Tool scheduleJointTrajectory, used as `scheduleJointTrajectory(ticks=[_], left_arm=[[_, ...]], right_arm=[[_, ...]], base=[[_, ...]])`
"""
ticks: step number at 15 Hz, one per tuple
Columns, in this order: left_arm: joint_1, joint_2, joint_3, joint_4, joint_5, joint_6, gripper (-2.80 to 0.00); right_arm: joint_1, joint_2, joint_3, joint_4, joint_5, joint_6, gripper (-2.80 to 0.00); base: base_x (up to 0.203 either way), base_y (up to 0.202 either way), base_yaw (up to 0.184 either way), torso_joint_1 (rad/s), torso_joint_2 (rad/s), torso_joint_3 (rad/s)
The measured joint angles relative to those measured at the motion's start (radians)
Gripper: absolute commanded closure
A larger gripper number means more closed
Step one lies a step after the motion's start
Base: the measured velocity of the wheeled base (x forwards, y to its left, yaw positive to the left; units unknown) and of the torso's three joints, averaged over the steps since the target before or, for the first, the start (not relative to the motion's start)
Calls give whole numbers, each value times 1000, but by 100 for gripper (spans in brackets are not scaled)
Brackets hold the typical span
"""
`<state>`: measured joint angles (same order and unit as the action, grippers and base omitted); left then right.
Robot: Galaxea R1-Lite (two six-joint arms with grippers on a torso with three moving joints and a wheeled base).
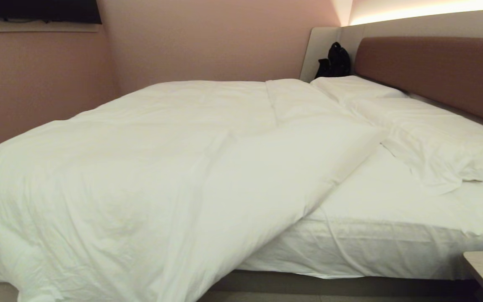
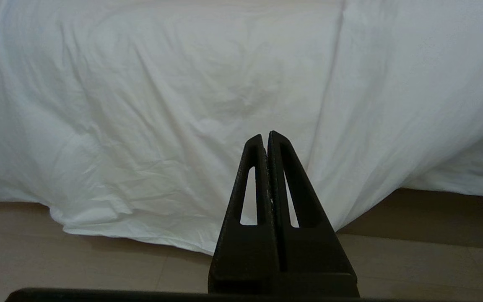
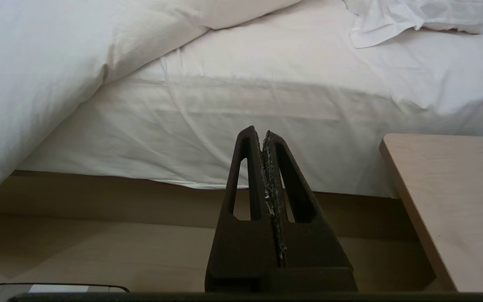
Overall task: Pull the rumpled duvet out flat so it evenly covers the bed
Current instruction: Hold the folded corner of the quilt
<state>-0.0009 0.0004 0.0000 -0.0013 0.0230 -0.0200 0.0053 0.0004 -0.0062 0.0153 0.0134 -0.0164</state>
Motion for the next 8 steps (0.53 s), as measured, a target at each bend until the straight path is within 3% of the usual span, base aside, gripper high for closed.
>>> scheduleJointTrajectory(ticks=[8], left_arm=[[1, 0, 0, -1, 0, -17, 0]], right_arm=[[0, 0, 0, 0, 0, 0, 0]], base=[[0, 0, 0, 0, 0, 0]])
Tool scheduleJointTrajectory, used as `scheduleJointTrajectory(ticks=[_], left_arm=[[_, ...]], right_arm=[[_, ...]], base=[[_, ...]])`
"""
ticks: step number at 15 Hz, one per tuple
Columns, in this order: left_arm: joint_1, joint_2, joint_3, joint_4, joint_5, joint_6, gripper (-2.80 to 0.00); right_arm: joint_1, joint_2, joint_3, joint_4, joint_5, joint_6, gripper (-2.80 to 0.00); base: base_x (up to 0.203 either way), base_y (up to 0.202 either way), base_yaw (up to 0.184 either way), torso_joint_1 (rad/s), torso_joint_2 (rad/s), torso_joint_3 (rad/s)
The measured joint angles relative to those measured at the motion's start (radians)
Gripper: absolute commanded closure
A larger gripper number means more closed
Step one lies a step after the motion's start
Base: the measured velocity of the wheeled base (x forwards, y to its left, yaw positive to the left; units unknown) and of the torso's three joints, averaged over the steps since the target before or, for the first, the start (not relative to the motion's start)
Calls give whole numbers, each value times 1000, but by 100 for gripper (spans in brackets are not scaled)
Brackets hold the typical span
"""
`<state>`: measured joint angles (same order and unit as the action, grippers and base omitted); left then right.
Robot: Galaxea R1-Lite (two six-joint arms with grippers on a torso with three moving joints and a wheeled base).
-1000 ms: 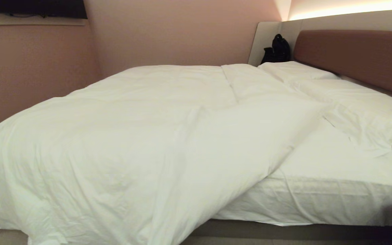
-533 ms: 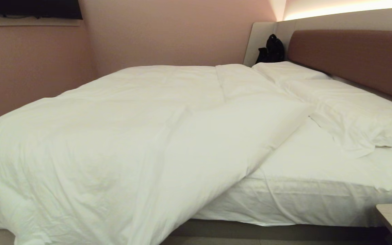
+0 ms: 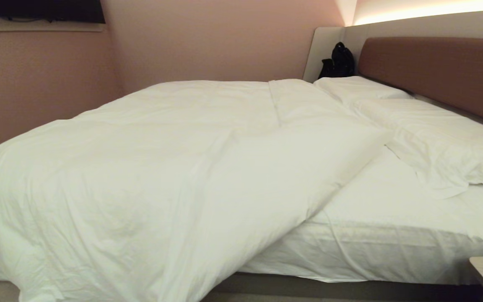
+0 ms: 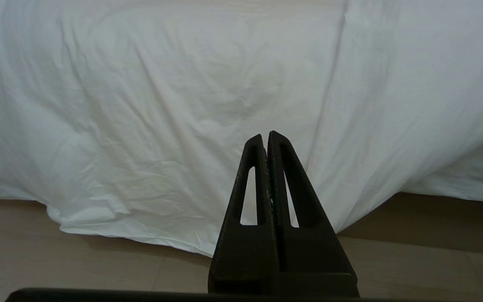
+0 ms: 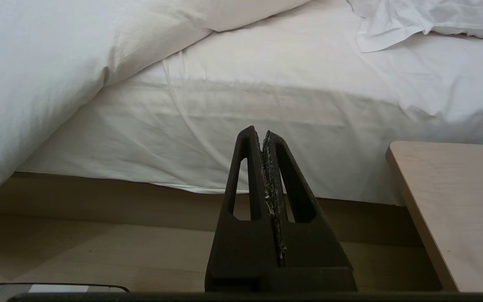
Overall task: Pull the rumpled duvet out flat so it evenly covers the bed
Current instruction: Hold the folded corner of the quilt
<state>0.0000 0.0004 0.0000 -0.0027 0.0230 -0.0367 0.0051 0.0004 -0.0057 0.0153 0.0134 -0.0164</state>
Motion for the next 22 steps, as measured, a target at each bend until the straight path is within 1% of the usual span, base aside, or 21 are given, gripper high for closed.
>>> scheduleJointTrajectory(ticks=[12, 16, 22], left_arm=[[0, 0, 0, 0, 0, 2, 0], [0, 0, 0, 0, 0, 2, 0], [0, 0, 0, 0, 0, 2, 0]], right_arm=[[1, 0, 0, 0, 0, 0, 0], [1, 1, 2, -2, -1, -19, 0], [1, 1, 0, -2, -2, -24, 0]], base=[[0, 0, 0, 0, 0, 0], [0, 0, 0, 0, 0, 0], [0, 0, 0, 0, 0, 0]])
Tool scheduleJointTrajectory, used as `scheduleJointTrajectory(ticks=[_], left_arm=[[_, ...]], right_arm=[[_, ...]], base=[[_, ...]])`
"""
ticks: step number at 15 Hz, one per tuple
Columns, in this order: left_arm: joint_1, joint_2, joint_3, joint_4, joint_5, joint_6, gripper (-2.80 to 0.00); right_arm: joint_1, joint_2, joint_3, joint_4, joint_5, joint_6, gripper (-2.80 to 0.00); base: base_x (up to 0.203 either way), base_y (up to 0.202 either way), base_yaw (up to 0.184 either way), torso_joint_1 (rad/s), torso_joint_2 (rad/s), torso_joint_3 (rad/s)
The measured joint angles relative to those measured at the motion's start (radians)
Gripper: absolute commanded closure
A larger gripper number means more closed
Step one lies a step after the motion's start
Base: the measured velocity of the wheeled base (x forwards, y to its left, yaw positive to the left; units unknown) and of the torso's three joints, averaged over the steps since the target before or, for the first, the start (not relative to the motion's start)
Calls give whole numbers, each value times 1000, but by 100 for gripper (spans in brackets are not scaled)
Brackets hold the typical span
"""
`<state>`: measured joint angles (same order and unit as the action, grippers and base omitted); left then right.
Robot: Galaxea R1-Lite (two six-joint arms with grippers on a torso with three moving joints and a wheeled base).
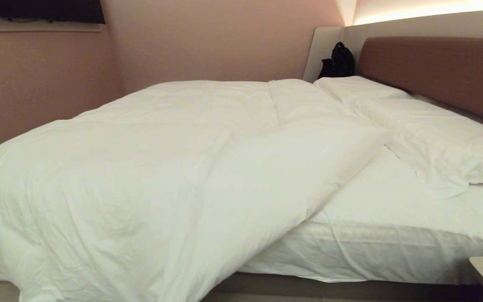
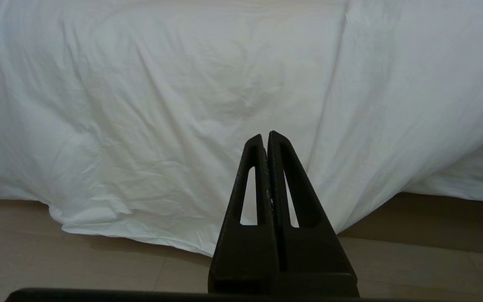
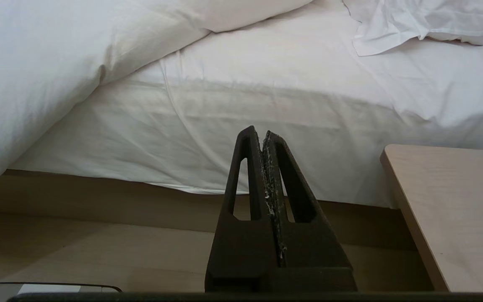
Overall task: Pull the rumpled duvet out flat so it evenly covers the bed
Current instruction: Hold the folded corner of the quilt
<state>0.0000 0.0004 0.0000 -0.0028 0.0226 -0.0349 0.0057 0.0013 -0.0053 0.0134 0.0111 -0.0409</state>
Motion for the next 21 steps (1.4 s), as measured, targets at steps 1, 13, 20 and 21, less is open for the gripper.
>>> scheduleJointTrajectory(ticks=[1, 13, 20, 21], left_arm=[[0, 0, 0, 0, 0, 0, 0], [0, 0, 0, 0, 0, 0, 0], [0, 0, 0, 0, 0, 0, 0], [0, 0, 0, 0, 0, 0, 0]], right_arm=[[0, 0, -2, 5, -2, 0, 0], [3, 429, -581, 137, 67, 34, 0], [28, 1130, -1095, 96, 220, 131, 0], [38, 1236, -1188, 101, 233, 143, 0]], base=[[0, 0, 0, 0, 0, 0], [0, 0, 0, 0, 0, 0], [0, 0, 0, 0, 0, 0], [0, 0, 0, 0, 0, 0]])
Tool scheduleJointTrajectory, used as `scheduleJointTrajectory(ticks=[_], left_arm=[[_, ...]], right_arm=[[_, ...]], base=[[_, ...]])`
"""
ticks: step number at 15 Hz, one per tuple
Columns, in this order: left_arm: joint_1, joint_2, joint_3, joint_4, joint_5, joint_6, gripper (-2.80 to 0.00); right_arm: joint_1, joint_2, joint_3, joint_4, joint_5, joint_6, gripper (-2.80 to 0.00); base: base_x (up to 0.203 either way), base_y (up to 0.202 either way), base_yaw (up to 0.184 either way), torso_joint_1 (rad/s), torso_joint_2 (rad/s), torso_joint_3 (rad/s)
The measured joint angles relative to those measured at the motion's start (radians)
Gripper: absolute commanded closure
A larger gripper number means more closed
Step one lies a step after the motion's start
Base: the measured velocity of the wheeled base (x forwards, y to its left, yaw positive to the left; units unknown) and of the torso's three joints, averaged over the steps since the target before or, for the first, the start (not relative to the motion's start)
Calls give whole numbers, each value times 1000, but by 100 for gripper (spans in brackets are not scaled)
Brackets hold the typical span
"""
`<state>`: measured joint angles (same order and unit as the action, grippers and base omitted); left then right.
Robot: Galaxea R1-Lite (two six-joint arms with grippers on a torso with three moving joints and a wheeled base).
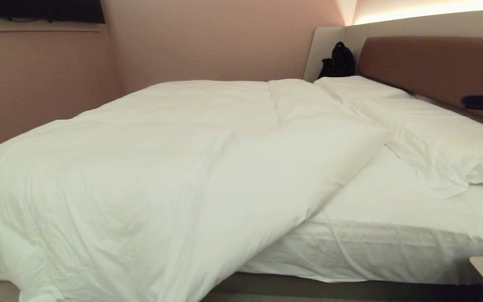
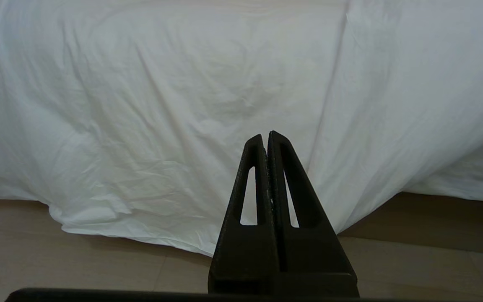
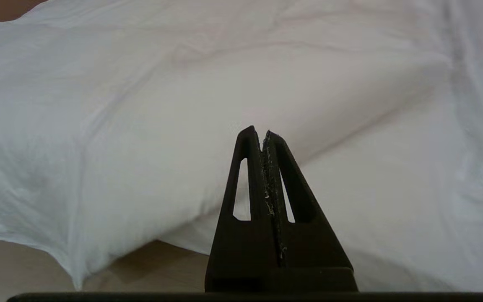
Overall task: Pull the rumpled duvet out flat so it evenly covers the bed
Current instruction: Hold the folded corner of the quilt
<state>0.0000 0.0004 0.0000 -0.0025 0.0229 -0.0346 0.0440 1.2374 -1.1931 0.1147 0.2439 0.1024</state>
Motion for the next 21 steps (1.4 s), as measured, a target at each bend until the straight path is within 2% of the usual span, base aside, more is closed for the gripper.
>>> scheduleJointTrajectory(ticks=[5, 9, 14, 21], left_arm=[[0, 0, 0, 0, -1, 0, 0], [0, 0, 0, 0, 0, 0, 0], [0, 0, 0, 0, 0, 0, 0], [0, 0, 0, 0, 0, 0, 0]], right_arm=[[74, 467, -449, 67, 13, 27, 0], [147, 729, -668, 130, 16, 26, 0], [240, 870, -720, 135, 8, -27, 0], [273, 927, -713, 134, -25, -212, 0]], base=[[0, 0, 0, 0, 0, 0], [0, 0, 0, 0, 0, 0], [0, 0, 0, 0, 0, 0], [0, 0, 0, 0, 0, 0]])
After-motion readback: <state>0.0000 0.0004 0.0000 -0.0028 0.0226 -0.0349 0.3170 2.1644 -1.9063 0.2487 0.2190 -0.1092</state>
